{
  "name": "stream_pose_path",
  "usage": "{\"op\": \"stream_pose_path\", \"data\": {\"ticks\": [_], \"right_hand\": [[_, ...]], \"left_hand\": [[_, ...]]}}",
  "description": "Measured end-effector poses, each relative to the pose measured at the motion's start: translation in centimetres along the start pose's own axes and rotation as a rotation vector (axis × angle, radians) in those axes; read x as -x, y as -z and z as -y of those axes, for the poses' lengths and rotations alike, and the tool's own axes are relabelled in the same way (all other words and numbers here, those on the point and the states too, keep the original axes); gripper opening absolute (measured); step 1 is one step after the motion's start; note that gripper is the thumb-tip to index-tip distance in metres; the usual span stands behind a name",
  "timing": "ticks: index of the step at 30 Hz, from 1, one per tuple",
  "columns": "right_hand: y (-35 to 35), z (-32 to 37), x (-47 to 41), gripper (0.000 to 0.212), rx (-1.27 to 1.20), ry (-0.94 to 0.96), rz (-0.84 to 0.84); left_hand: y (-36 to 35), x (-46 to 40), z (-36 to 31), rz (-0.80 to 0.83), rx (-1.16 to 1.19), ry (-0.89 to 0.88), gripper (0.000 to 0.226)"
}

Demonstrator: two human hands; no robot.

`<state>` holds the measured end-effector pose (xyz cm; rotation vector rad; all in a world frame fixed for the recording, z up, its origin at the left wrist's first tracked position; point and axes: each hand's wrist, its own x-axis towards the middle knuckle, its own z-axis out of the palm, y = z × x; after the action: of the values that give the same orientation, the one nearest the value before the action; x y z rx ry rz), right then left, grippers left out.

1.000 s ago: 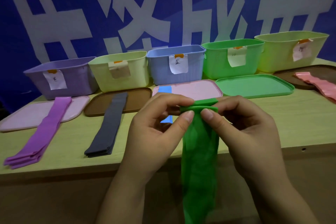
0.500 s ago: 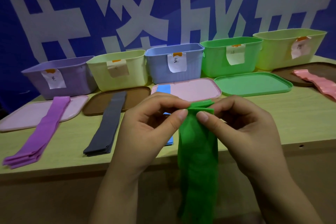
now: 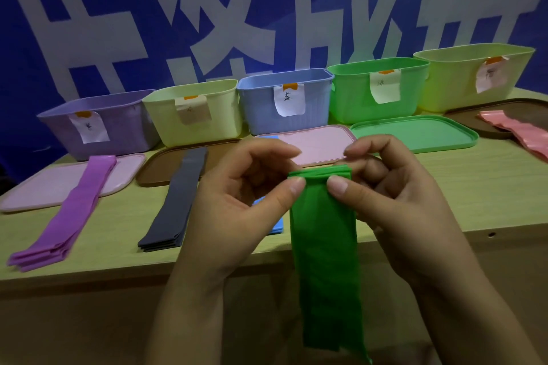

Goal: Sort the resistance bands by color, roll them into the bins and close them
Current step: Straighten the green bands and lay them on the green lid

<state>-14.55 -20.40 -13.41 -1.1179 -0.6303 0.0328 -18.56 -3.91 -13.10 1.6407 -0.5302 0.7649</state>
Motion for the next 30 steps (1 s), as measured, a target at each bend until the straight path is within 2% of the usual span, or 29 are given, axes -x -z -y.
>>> {"op": "stream_pose_path", "data": {"ticks": [3,6,8,11,15,17,20,24,27,29,30], "right_hand": [[-0.1,0.0,-0.2,0.028,-0.021,0.049,0.040],[-0.6,-0.1,-0.5,0.021,-0.012,0.161,0.027],[-0.9,0.0,-0.7,0.020,0.059,0.220,0.019],[-1.4,0.7,-0.7,0.022,0.116,0.185,0.059],[-1.4,1.3,-1.4,0.017,0.064,0.056,0.125],[-1.3,1.4,-1.9,0.016,0.017,0.026,0.158],[-1.1,1.4,-2.3,0.016,0.016,0.015,0.186],[-1.0,1.2,-2.8,0.017,-0.045,-0.013,0.191],[-1.1,-0.5,-1.9,0.025,-0.006,0.070,0.003],[-1.0,-2.5,-0.3,0.023,0.143,0.270,-0.176],[-1.0,-3.5,0.5,0.017,0.218,0.366,-0.212]], "left_hand": [[-0.4,-0.1,0.2,-0.003,0.162,0.055,0.029],[-1.0,0.1,0.3,0.088,0.500,0.331,0.037],[-1.0,0.3,0.4,0.195,0.626,0.489,0.044],[-0.8,0.5,0.6,0.343,0.629,0.539,0.053],[-0.7,0.0,0.6,0.341,0.623,0.593,0.086],[-0.8,-0.4,0.6,0.354,0.588,0.567,0.094],[-1.2,-0.9,0.2,0.354,0.607,0.507,0.081],[-1.8,-1.3,-0.1,0.294,0.639,0.512,0.047],[-1.5,-1.9,0.4,0.135,0.557,0.511,0.043],[-1.1,-2.3,0.3,0.083,0.535,0.474,0.047],[-0.9,-2.5,0.2,0.065,0.528,0.461,0.048]]}}
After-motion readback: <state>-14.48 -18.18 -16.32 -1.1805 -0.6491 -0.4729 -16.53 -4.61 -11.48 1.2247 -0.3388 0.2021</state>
